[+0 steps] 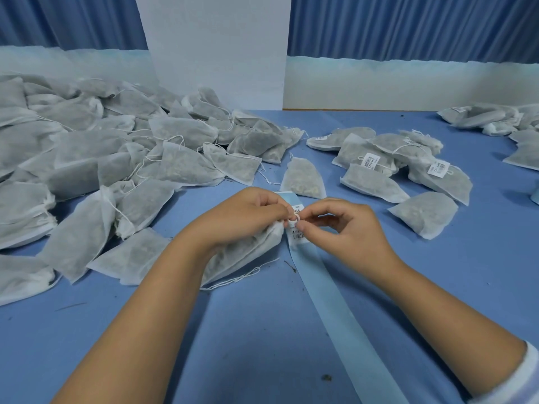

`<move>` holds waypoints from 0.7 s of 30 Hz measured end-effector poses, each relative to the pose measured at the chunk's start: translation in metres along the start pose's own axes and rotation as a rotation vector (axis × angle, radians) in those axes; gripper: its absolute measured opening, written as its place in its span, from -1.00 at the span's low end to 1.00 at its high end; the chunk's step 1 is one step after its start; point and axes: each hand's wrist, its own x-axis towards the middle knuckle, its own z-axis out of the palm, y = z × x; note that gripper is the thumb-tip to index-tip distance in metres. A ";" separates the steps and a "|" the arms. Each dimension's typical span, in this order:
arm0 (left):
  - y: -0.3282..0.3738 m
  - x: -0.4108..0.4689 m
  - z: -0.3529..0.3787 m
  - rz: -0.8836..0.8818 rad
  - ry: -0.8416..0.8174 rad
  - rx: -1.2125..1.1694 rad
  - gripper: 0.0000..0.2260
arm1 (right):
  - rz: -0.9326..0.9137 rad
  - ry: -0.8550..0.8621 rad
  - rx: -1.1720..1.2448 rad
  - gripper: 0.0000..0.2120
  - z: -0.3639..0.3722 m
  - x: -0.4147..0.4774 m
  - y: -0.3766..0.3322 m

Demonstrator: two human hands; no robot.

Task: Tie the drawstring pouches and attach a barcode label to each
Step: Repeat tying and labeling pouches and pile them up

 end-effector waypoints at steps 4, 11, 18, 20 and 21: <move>-0.001 0.000 0.002 -0.001 -0.003 0.016 -0.67 | 0.031 0.024 -0.031 -0.85 0.002 0.000 0.000; -0.007 0.005 0.002 -0.035 0.012 0.023 -0.73 | 0.168 0.022 0.127 -0.82 -0.001 0.004 -0.005; -0.002 -0.001 0.004 -0.035 -0.154 0.005 -0.74 | 0.163 0.017 0.114 -0.89 0.001 0.004 -0.003; -0.001 -0.001 0.003 -0.036 -0.129 0.039 -0.75 | 0.148 0.022 0.117 -0.89 0.000 0.004 -0.002; 0.000 -0.001 0.003 -0.028 -0.125 0.048 -0.77 | 0.145 0.025 0.120 -0.89 0.000 0.004 -0.002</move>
